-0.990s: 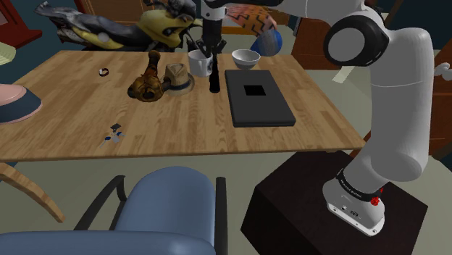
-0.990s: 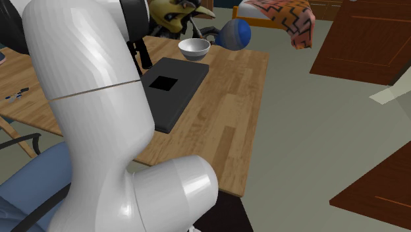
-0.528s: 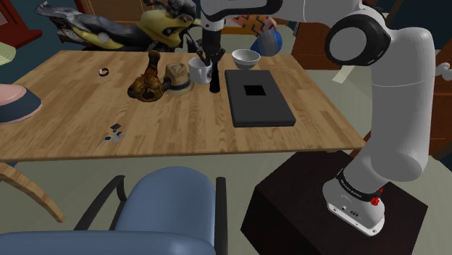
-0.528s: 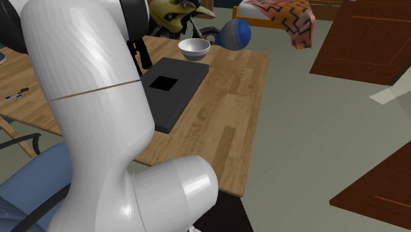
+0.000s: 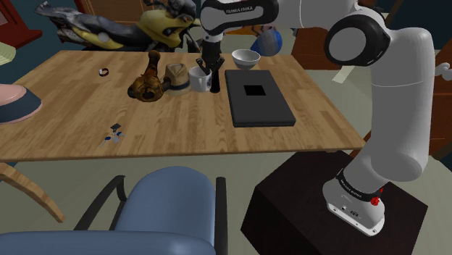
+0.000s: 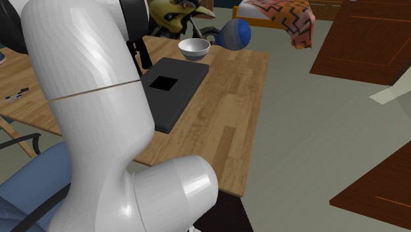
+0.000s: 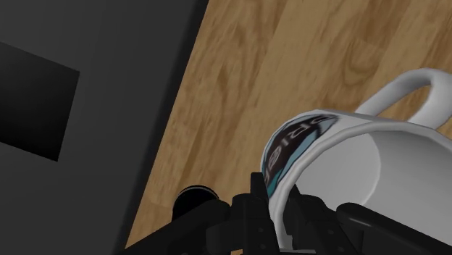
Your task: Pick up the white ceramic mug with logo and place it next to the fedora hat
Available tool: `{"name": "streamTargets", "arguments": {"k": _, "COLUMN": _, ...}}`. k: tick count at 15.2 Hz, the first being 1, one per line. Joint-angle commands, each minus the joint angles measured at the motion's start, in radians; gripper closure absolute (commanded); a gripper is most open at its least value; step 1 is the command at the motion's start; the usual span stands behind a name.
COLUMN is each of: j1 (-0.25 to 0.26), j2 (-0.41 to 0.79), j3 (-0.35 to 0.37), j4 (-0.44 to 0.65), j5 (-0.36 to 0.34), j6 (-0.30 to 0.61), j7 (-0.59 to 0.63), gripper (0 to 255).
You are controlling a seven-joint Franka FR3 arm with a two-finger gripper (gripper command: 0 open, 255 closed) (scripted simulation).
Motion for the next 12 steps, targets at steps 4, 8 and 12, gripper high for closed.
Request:
{"name": "streamTargets", "arguments": {"k": 4, "j1": -0.001, "j2": 0.011, "j3": 0.000, "j4": -0.052, "j5": 0.000, "j6": 0.064, "j7": -0.003, "gripper": 255}}
{"name": "streamTargets", "arguments": {"k": 8, "j1": -0.001, "j2": 0.023, "j3": -0.001, "j4": -0.087, "j5": 0.001, "j6": 0.111, "j7": -0.005, "gripper": 255}}
{"name": "streamTargets", "arguments": {"k": 12, "j1": -0.001, "j2": 0.038, "j3": -0.001, "j4": -0.117, "j5": 0.001, "j6": 0.156, "j7": -0.007, "gripper": 255}}
